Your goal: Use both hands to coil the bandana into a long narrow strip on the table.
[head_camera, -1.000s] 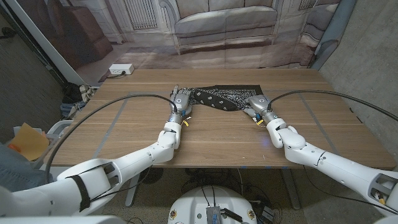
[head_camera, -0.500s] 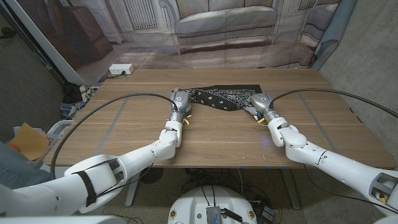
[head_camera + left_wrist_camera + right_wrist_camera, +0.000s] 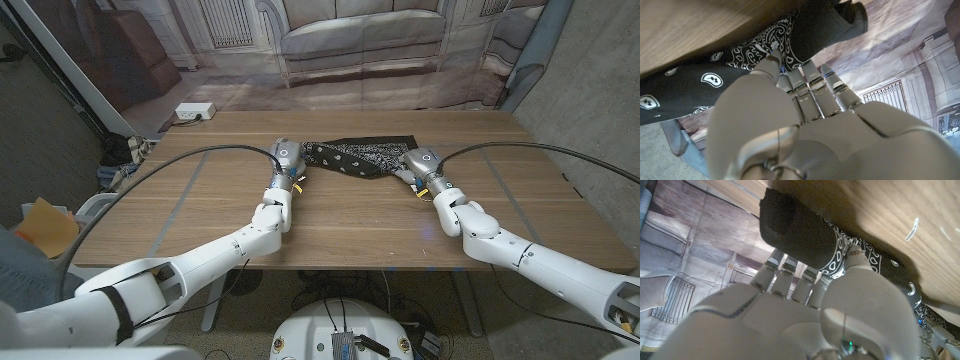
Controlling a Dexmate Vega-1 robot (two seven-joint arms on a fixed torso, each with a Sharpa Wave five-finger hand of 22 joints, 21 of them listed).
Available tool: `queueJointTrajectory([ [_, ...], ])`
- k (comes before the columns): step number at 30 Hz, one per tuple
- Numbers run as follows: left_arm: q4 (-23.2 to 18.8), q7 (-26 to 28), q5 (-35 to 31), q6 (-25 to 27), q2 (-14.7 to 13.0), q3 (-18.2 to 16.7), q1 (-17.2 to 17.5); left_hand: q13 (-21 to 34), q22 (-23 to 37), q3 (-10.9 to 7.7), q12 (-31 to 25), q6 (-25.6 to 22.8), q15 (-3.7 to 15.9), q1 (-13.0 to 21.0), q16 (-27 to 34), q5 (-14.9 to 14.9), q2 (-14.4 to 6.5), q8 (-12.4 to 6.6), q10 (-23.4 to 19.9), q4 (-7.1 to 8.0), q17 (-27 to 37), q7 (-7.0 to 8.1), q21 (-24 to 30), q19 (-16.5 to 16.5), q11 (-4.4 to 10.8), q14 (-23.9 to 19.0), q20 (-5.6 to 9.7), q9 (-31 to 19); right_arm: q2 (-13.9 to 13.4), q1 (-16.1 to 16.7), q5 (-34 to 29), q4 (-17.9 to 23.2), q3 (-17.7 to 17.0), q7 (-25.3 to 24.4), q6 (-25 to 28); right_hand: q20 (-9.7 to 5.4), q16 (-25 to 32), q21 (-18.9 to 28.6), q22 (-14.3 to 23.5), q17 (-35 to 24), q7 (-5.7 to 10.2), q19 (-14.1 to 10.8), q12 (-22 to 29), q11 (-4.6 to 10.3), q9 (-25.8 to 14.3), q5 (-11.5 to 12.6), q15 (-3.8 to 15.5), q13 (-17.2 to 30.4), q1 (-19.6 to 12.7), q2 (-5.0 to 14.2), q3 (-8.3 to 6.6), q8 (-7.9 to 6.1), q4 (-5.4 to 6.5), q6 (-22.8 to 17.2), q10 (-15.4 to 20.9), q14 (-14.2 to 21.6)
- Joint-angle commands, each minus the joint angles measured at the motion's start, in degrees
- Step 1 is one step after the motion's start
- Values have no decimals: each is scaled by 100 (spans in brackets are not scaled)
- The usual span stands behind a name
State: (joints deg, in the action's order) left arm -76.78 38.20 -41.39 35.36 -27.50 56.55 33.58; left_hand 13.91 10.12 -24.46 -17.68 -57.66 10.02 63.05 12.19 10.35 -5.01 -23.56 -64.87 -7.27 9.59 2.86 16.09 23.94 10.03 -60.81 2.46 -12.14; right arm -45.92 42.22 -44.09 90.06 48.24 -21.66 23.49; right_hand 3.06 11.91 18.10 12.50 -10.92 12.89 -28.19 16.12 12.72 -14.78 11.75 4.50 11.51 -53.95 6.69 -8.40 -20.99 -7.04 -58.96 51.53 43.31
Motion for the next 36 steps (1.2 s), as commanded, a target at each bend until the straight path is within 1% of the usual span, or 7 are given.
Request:
queueJointTrajectory([
  [1, -1039, -549, -161, 459, -365, -151, 400, 49, 13, -59, -27, -123, 5, 4, -46, 23, 20, -34, -52, 7, 12, -70, -23, -32, 44, -16, 68, -8, -236, 318, 141, 408, -210, 40, 136, -4, 27, 0, 19, -6, 2, 29, 8, -19, -19, -4, 590, 13, -35, 48, -32, -28, -16, -55, 54, 70],
  [16, -2081, -926, -382, 1032, -633, -295, 994, 124, 15, -95, -3, -123, 14, -9, -98, 27, 24, -31, -72, 24, 17, -62, -73, -37, 51, -31, 69, 6, -698, 1032, 461, 1272, -639, 53, 320, -4, 17, -4, 16, -5, 2, 39, -3, -19, -18, -9, 585, 9, -42, 53, -36, -38, -15, -66, 79, 74],
  [22, -2373, -1096, -460, 1239, -702, -307, 1179, 147, 16, -105, 14, -124, 17, -18, -108, 28, 29, -31, -56, 31, 19, -52, -91, -41, 44, -39, 74, 9, -847, 1315, 581, 1562, -781, 62, 402, -3, 14, -1, 15, -6, 3, 33, -7, -18, -19, -11, 581, 9, -44, 56, -37, -44, -14, -69, 94, 80],
  [23, -2419, -1132, -469, 1273, -715, -308, 1207, 154, 16, -109, 13, -131, 18, -18, -112, 28, 32, -33, -69, 31, 18, -48, -95, -38, 67, -40, 75, 10, -865, 1358, 602, 1610, -802, 76, 430, -5, 14, -2, 15, -6, 3, 35, -7, -17, -19, -11, 581, 9, -44, 56, -37, -44, -14, -69, 94, 80],
  [26, -2542, -1194, -457, 1351, -730, -333, 1302, 167, 16, -117, 20, -129, 22, -17, -118, 29, 39, -32, -74, 30, 18, -53, -107, -43, 66, -42, 66, 13, -929, 1494, 678, 1759, -875, 115, 519, -8, 14, -2, 15, -6, 2, 36, -6, -17, -19, -12, 579, 11, -44, 57, -37, -45, -13, -69, 103, 83],
  [34, -2808, -1267, -469, 1459, -756, -326, 1504, 204, 18, -137, 42, -121, 13, -31, -129, 30, 45, -25, -77, 43, 20, -58, -136, -42, 47, -52, 51, 18, -1165, 1877, 882, 2135, -1109, 68, 695, -5, 10, -1, 13, -7, 2, 33, 1, -17, -17, -15, 575, 21, -44, 62, -38, -48, -9, -65, 143, 92],
  [36, -2948, -1301, -496, 1506, -798, -331, 1565, 215, 18, -145, 46, -129, 19, -29, -134, 31, 52, -30, -86, 40, 20, -66, -143, -37, 51, -51, 53, 16, -1255, 2016, 953, 2299, -1190, 47, 741, -3, 8, 0, 13, -7, 2, 31, 0, -17, -18, -16, 574, 21, -46, 62, -38, -51, -9, -66, 152, 93],
])
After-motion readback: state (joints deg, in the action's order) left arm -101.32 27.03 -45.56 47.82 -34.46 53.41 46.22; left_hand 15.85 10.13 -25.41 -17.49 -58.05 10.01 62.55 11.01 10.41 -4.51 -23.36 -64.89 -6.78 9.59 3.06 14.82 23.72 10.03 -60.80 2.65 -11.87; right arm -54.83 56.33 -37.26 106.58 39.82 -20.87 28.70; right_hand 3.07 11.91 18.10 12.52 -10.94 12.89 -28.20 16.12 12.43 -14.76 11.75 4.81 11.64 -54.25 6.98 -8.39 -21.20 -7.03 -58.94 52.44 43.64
